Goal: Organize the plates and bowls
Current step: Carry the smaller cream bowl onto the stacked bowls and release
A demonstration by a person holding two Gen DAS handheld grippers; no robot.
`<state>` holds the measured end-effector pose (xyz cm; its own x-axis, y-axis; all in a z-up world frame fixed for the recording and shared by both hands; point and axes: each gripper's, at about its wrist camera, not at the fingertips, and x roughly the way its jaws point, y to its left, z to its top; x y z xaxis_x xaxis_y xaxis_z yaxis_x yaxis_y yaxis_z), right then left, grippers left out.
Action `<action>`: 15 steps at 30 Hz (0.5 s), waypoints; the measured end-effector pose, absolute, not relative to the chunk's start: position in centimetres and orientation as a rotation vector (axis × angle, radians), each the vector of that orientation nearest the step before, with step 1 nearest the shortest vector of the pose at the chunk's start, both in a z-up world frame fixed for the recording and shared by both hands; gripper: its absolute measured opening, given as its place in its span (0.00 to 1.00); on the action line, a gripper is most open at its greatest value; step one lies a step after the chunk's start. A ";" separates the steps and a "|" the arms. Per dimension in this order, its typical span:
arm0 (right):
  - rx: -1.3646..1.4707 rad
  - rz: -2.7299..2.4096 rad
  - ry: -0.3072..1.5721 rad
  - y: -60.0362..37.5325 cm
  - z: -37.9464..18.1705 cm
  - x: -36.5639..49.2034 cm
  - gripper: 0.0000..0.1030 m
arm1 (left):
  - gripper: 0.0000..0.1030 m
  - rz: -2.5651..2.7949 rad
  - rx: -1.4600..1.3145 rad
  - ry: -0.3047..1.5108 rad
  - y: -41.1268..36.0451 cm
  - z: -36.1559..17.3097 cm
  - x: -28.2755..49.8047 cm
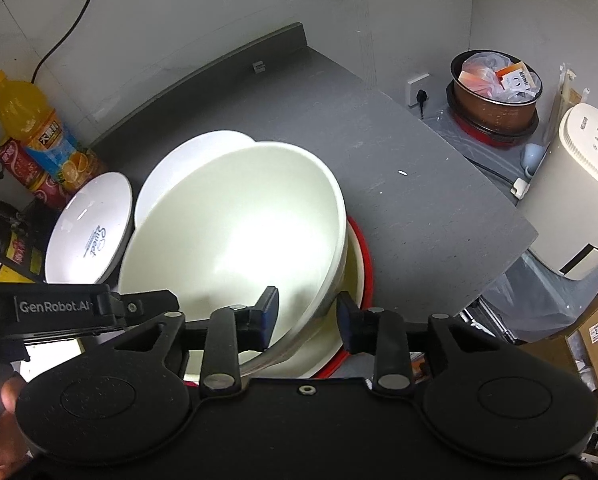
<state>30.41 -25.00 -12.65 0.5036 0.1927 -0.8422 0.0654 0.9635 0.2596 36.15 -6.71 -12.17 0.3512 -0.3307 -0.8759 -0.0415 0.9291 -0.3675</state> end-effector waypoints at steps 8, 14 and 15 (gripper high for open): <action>0.272 0.057 1.020 -24.9 -11.9 29.3 0.42 | 0.39 -0.195 -0.341 1.170 -6.1 -10.9 35.1; 0.270 0.050 0.978 -24.6 -10.8 28.2 0.63 | 0.56 -0.157 -0.331 1.133 -5.2 -9.7 34.2; 0.273 0.057 0.971 -24.5 -10.6 27.9 0.63 | 0.58 -0.146 -0.323 1.132 -5.0 -9.4 34.0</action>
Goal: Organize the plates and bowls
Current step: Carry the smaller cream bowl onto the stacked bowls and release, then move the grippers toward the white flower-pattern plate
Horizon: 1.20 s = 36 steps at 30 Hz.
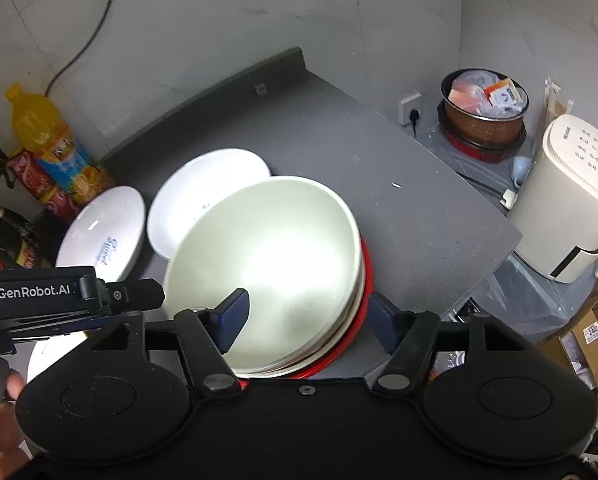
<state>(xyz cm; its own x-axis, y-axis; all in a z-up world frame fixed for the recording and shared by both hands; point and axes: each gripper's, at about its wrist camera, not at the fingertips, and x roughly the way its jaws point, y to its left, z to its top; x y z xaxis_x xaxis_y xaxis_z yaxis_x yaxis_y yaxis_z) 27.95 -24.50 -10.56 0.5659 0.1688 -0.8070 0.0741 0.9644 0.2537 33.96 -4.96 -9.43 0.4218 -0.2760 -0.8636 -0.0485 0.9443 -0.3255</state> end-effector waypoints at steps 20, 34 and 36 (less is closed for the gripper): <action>0.176 0.219 0.912 -17.7 -8.6 25.6 0.94 | 0.84 0.026 -0.322 1.043 3.7 -8.0 27.4; 0.107 0.355 0.949 -13.1 -9.2 25.1 0.94 | 0.85 0.131 -0.390 1.028 9.0 -8.8 22.6; 0.101 0.372 0.949 -12.4 -9.2 25.0 0.94 | 0.85 0.148 -0.407 1.023 9.7 -8.8 22.0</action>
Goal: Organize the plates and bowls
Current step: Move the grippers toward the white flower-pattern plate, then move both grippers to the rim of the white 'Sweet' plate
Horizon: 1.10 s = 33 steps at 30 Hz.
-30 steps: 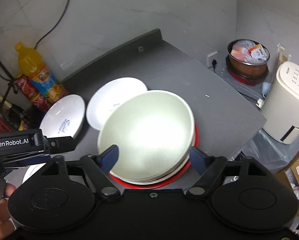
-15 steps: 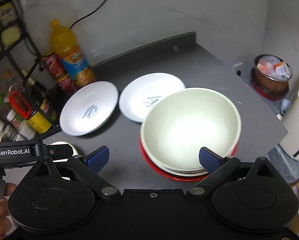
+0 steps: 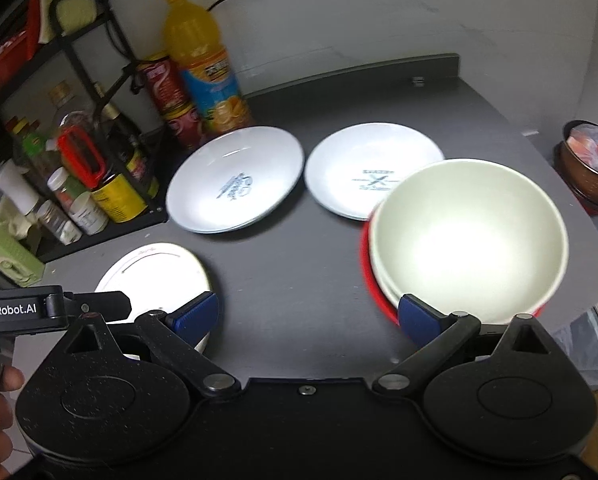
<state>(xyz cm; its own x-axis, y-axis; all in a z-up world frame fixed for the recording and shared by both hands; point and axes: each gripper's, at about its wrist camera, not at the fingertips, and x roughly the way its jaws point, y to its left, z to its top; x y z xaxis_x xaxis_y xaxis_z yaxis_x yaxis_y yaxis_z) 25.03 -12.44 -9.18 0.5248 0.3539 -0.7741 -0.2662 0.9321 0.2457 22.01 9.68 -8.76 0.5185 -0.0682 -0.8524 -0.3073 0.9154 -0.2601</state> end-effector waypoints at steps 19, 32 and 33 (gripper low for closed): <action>-0.026 0.513 0.995 -7.3 -8.9 28.1 0.98 | 0.85 0.356 -0.555 1.075 14.1 -10.7 21.2; -0.129 0.641 1.010 -5.7 -8.9 34.3 0.98 | 0.85 0.475 -0.620 1.029 14.2 -10.1 23.7; -0.140 0.652 1.010 -5.5 -9.0 34.7 0.98 | 0.85 0.484 -0.615 1.026 14.1 -10.1 24.0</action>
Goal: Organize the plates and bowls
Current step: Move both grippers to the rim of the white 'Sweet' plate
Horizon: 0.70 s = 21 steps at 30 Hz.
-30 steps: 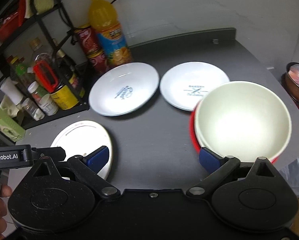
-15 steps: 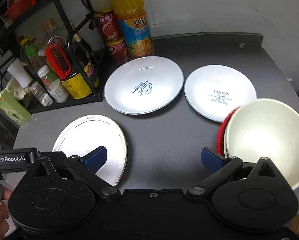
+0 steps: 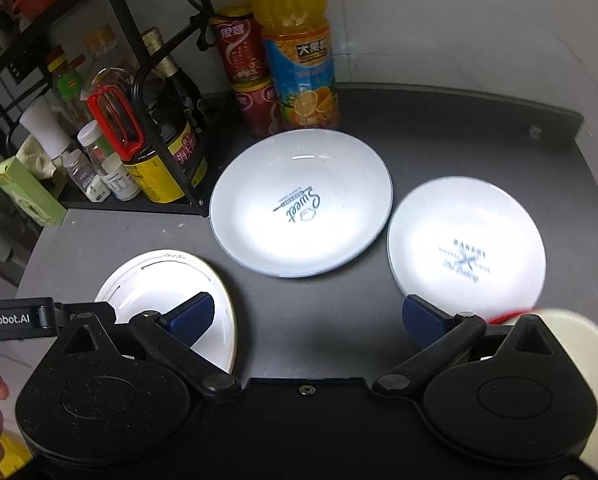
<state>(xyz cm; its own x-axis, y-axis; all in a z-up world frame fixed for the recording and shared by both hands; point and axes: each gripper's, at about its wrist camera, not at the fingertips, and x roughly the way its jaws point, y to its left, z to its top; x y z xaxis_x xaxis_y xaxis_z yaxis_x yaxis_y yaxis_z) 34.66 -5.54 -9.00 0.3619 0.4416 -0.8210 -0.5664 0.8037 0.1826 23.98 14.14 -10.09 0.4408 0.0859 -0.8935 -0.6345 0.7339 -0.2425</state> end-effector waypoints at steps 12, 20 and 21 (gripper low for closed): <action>-0.199 0.756 1.024 -3.6 -9.7 40.6 0.98 | 0.85 0.552 -0.716 0.948 14.2 -10.6 27.4; -0.217 0.734 1.044 -2.5 -11.3 45.8 0.87 | 0.76 0.535 -0.810 0.898 15.2 -12.7 30.5; -0.201 0.729 1.059 -2.6 -11.7 46.4 0.84 | 0.74 0.537 -0.826 0.895 15.4 -13.1 30.9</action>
